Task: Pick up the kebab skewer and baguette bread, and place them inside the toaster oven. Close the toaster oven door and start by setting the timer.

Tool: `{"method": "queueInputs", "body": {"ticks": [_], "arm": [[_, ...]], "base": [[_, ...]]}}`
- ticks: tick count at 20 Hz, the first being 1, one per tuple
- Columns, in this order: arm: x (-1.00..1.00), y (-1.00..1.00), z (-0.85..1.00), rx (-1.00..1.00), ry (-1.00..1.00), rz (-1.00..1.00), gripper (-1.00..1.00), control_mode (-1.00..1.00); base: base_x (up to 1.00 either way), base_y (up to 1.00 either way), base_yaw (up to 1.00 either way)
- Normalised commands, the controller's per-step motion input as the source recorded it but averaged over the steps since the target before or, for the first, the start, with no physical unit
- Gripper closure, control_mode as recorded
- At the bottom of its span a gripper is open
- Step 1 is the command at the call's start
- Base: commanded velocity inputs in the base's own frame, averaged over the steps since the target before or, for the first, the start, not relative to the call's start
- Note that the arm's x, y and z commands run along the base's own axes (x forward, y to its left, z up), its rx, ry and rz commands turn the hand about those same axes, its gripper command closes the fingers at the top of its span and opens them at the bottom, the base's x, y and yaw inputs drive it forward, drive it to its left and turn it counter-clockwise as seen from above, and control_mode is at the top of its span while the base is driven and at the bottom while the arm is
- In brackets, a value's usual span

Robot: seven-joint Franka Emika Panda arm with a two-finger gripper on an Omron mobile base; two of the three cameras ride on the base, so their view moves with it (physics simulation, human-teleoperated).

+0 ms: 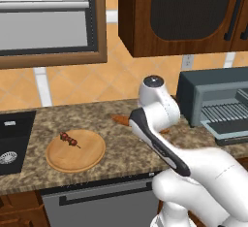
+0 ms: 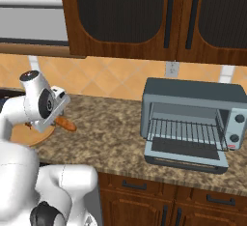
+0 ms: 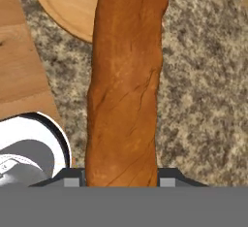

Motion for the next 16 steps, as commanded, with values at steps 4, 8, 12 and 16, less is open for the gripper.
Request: {"method": "queueInputs", "body": {"ticks": [4,8,12,16], "arm": [[-0.38,-1.00,0.52,0.00,-0.08,0.18,1.00,-1.00],[-0.08,-1.00,0.39,0.00,0.00,0.12,1.00,-1.00],[0.00,-1.00,0.38,0.00,0.00,0.06,1.00,-1.00],[0.03,-1.00,0.32,0.00,0.00,0.00,1.00,-1.00]], "base": [[0.00,0.00,0.00],[0.00,0.00,0.00],[0.00,0.00,0.00],[0.00,0.00,0.00]]}}
